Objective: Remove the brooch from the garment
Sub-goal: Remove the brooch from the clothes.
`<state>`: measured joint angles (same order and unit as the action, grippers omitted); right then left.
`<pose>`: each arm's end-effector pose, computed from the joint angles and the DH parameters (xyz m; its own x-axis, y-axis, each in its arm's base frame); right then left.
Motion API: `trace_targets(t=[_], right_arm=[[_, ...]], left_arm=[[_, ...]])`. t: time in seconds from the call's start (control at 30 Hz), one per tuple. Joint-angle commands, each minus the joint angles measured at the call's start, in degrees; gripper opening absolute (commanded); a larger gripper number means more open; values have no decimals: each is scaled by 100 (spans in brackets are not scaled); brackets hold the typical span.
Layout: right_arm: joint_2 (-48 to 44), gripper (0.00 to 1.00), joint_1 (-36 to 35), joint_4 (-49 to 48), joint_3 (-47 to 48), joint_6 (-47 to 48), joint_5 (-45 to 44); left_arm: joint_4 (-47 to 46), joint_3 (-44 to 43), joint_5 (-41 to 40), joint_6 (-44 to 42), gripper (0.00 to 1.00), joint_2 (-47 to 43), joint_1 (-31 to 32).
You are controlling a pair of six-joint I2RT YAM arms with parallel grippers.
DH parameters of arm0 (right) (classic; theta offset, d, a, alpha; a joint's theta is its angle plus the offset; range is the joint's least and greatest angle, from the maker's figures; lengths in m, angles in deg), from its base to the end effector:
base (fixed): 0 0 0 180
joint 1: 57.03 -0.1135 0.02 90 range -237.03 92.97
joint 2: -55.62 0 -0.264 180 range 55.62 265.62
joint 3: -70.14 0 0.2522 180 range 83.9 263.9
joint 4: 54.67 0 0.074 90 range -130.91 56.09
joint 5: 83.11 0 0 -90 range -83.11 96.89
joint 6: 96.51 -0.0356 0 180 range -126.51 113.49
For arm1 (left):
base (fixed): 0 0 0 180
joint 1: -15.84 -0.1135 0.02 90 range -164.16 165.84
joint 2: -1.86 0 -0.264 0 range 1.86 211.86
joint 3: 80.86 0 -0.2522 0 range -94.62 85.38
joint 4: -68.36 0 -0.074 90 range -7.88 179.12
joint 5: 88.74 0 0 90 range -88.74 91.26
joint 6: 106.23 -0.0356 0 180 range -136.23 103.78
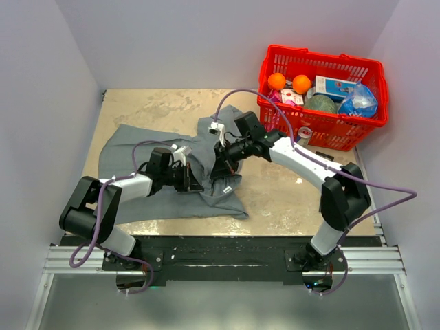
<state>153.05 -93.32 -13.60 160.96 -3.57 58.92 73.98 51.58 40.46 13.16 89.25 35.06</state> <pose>0.2810 0.2412 0.2753 -0.5546 -0.4464 -0.7023 -0.8215 0.1591 0.5476 0.2503 -0.1111 0.1433 -0.9170 -0.0831 -0.3902 0.2568 0.6255 -0.7367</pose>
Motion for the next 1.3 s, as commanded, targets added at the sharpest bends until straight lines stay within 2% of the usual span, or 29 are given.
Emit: trace_targets(t=[0.0,0.03,0.07,0.17,0.4,0.53,0.67,0.97,1.1,1.27], right_arm=[[110,14,-132,-478,-277,346,-1175],[119,18,-263,-603,-375,443,-1865],[136,20,-360,-648,-445,575,-2176],[215,20,-703,-806,-735,813,-3098],[-119,18,-1739,-1202,-1772,814,-3672],[-75,18,-1899,-1245,-1914,796,-4033],[101,17,-1873,-905,-1564,972,-4481],[57,14,-1723,-823,-640,946,-4017],[320,16,-1732,-1026,-797,884,-3595],[558,13,-1741,-842,-981,1181,-3814]], left_arm=[[-319,128,149,5,0,-223,-41],[-354,146,167,14,0,-223,-41],[-398,172,184,14,0,-240,-41],[-311,172,184,-21,0,-249,-41],[-267,277,132,-73,0,-372,-41],[-206,278,44,-65,0,-390,-41],[92,269,-245,-100,0,-390,-33],[357,198,-387,-135,0,-592,-33],[322,216,-378,-161,0,-653,-33],[261,277,-413,-170,0,-732,-33]])
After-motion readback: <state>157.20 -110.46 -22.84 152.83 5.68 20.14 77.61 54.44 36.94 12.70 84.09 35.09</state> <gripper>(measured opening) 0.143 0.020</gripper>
